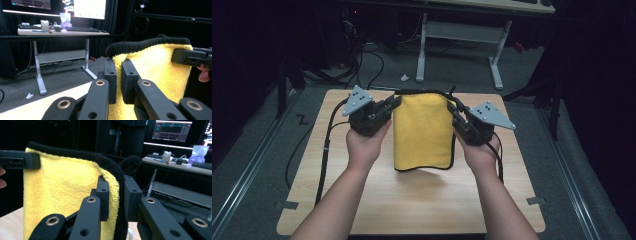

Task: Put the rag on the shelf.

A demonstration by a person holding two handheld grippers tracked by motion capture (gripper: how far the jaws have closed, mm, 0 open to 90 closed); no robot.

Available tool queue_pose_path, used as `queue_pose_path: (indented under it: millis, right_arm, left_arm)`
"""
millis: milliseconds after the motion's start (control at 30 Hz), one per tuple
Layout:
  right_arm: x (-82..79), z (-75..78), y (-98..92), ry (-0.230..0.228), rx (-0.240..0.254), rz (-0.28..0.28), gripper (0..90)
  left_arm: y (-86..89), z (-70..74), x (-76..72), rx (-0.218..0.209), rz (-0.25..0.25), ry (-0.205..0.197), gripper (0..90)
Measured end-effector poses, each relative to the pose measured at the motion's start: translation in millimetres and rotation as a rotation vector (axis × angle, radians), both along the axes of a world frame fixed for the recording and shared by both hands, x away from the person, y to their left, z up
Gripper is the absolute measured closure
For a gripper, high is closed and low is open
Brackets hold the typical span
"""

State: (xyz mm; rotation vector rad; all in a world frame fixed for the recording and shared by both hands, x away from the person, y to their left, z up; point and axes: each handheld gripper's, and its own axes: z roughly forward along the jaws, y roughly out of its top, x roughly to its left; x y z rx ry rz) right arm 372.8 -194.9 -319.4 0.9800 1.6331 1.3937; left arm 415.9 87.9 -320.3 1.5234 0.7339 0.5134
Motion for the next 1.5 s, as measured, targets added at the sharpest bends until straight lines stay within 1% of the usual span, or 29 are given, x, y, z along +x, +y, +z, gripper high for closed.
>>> queue_pose_path:
  millis: [33, 67, 133, 167, 233, 267, 300, 333, 467, 500, 533, 667, 700, 733, 767, 800, 833, 867, 900, 967, 1000, 1033, 1067, 1133, 1233, 1267, 1300, 1367, 1500]
  right_arm:
    - [7.7, 0.8, -3.6, 0.008, 0.021, -0.003, 78.3]
    - [7.7, 0.8, -3.6, 0.008, 0.021, -0.003, 78.3]
    - [20.1, 0.7, -8.2, 0.015, 0.024, -0.012, 78.2]
    - [20.1, 0.7, -8.2, 0.015, 0.024, -0.012, 78.2]
    - [27.7, 1.5, -11.6, 0.014, 0.029, -0.012, 78.2]
    - [35.3, 2.4, -13.7, 0.014, 0.034, -0.007, 78.1]
    - [35.3, 2.4, -13.7, 0.014, 0.034, -0.007, 78.1]
    - [43.6, 3.3, -14.7, 0.017, 0.024, -0.01, 78.1]
    - [59.2, 4.7, -17.4, 0.028, 0.021, -0.012, 78.2]
    - [59.2, 4.7, -17.4, 0.028, 0.021, -0.012, 78.2]
    - [66.1, 5.4, -17.5, 0.031, 0.018, -0.009, 78.2]
    - [76.9, 5.5, -16.7, 0.029, 0.0, -0.004, 78.2]
    - [86.4, 1.4, -16.0, 0.026, -0.019, -0.001, 77.9]
    - [89.7, -1.3, -15.6, 0.033, -0.026, 0.001, 78.0]
    - [94.4, -4.8, -15.5, 0.046, -0.045, 0.01, 78.0]
    - [98.5, -8.3, -15.2, 0.057, -0.061, 0.009, 78.0]
    - [102.0, -11.7, -15.2, 0.07, -0.069, 0.011, 78.0]
    - [105.3, -15.2, -15.0, 0.076, -0.084, 0.011, 78.1]
    - [105.3, -15.2, -15.0, 0.076, -0.084, 0.011, 78.1]
    - [115.2, -26.7, -13.6, 0.112, -0.12, 0.001, 77.8]
    - [115.2, -26.7, -13.6, 0.112, -0.12, 0.001, 77.8]
    - [118.4, -30.7, -13.7, 0.128, -0.121, 0.001, 77.8]
    - [123.4, -38.7, -14.2, 0.155, -0.133, 0.004, 78.0]
    - [125.1, -43.0, -14.2, 0.166, -0.148, 0.0, 78.0]
    - [128.3, -58.2, -15.3, 0.211, -0.172, -0.01, 78.9]
    - [128.3, -58.2, -15.3, 0.211, -0.172, -0.01, 78.9]
    - [128.0, -63.7, -14.9, 0.219, -0.173, -0.002, 79.1]
    - [128.2, -65.5, -16.1, 0.227, -0.162, 0.008, 78.9]
    - [129.0, -67.3, -18.5, 0.258, -0.147, 0.019, 78.7]
  left_arm:
    - [-3.0, 1.4, 8.9, 0.013, 0.003, 0.009, 84.5]
    - [-3.0, 1.4, 8.9, 0.013, 0.003, 0.009, 84.5]
    - [-8.0, 2.3, 20.9, 0.028, 0.007, 0.009, 84.4]
    - [-8.0, 2.3, 20.9, 0.028, 0.007, 0.009, 84.4]
    - [-11.2, 3.1, 31.1, 0.034, 0.015, 0.014, 84.3]
    - [-14.4, 3.6, 38.2, 0.046, 0.034, 0.021, 84.3]
    - [-14.4, 3.6, 38.2, 0.046, 0.034, 0.021, 84.3]
    - [-17.8, 4.3, 45.6, 0.063, 0.047, 0.021, 84.3]
    - [-20.3, 6.2, 54.4, 0.075, 0.06, 0.009, 84.3]
    - [-20.7, 6.5, 56.9, 0.077, 0.063, 0.004, 84.3]
    - [-21.0, 6.6, 59.5, 0.086, 0.068, 0.002, 84.2]
    - [-21.5, 3.3, 74.7, 0.125, 0.087, -0.001, 84.0]
    - [-20.6, -0.3, 84.1, 0.13, 0.094, 0.024, 83.0]
    - [-20.3, -2.7, 89.9, 0.148, 0.096, 0.047, 82.8]
    - [-20.6, -5.7, 94.7, 0.174, 0.095, 0.056, 82.8]
    - [-20.6, -5.7, 94.7, 0.174, 0.095, 0.056, 82.8]
    - [-21.2, -13.6, 101.8, 0.212, 0.093, 0.068, 83.1]
    - [-21.4, -17.9, 105.4, 0.226, 0.09, 0.08, 83.3]
    - [-21.4, -17.9, 105.4, 0.226, 0.09, 0.08, 83.4]
    - [-20.9, -33.9, 116.1, 0.222, 0.08, 0.141, 83.4]
    - [-20.9, -33.9, 116.1, 0.222, 0.08, 0.141, 83.3]
    - [-20.2, -39.8, 119.8, 0.216, 0.074, 0.177, 83.3]
    - [-20.9, -50.2, 122.4, 0.229, 0.071, 0.207, 83.4]
    - [-21.2, -54.8, 123.0, 0.234, 0.061, 0.218, 83.9]
    - [-20.4, -66.0, 124.4, 0.243, 0.039, 0.243, 84.8]
    - [-20.0, -68.9, 124.9, 0.248, 0.035, 0.253, 84.8]
    - [-18.8, -71.8, 125.0, 0.243, 0.031, 0.259, 85.2]
    - [-15.2, -79.2, 125.7, 0.226, 0.011, 0.278, 85.3]
    - [-14.0, -84.9, 125.5, 0.217, -0.011, 0.301, 85.5]
